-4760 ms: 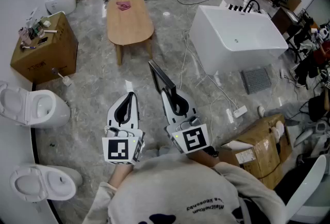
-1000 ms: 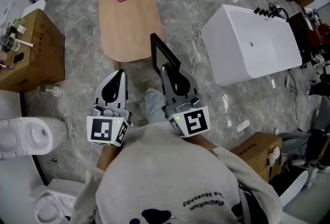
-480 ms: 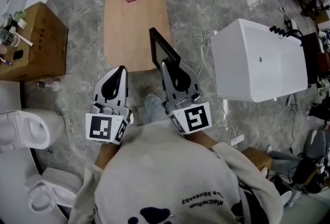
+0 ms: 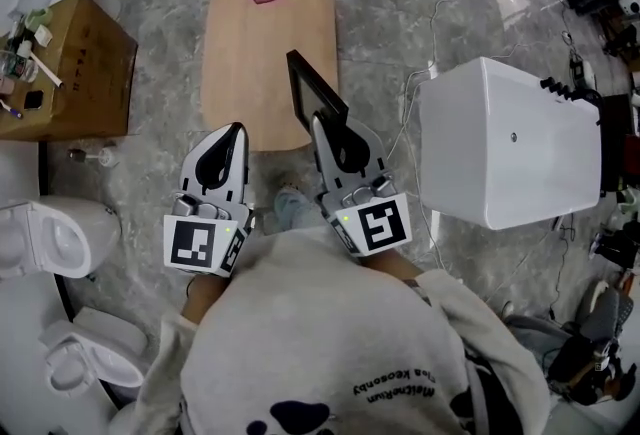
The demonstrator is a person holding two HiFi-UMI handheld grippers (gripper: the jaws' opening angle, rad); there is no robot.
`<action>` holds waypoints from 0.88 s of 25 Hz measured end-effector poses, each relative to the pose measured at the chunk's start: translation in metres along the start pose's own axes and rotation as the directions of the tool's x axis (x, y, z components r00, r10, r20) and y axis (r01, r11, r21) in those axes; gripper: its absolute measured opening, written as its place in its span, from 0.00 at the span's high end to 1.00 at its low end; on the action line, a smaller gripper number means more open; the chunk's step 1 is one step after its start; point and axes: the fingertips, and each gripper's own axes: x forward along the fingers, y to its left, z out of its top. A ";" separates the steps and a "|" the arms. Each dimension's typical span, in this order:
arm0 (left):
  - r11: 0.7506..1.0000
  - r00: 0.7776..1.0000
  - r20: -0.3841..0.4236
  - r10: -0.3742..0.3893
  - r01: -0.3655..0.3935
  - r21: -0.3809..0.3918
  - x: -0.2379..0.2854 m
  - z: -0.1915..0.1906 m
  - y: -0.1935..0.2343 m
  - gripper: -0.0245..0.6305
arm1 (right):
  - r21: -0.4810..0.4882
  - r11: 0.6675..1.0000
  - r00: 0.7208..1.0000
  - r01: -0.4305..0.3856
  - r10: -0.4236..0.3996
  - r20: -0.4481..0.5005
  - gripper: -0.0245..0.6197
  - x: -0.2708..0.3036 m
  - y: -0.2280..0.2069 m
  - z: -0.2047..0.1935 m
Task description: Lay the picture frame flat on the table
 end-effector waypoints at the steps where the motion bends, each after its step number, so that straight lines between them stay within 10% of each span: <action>1: 1.000 1.000 -0.004 0.007 -0.007 -0.001 0.004 -0.001 0.002 0.95 | 0.002 1.000 1.000 -0.007 0.007 -0.003 0.91 0.004 -0.003 -0.001; 22: 0.999 0.995 -0.100 0.003 -0.007 -0.035 0.026 -0.017 0.043 0.95 | 0.053 0.998 0.998 -0.031 0.034 -0.058 0.91 0.052 -0.002 -0.023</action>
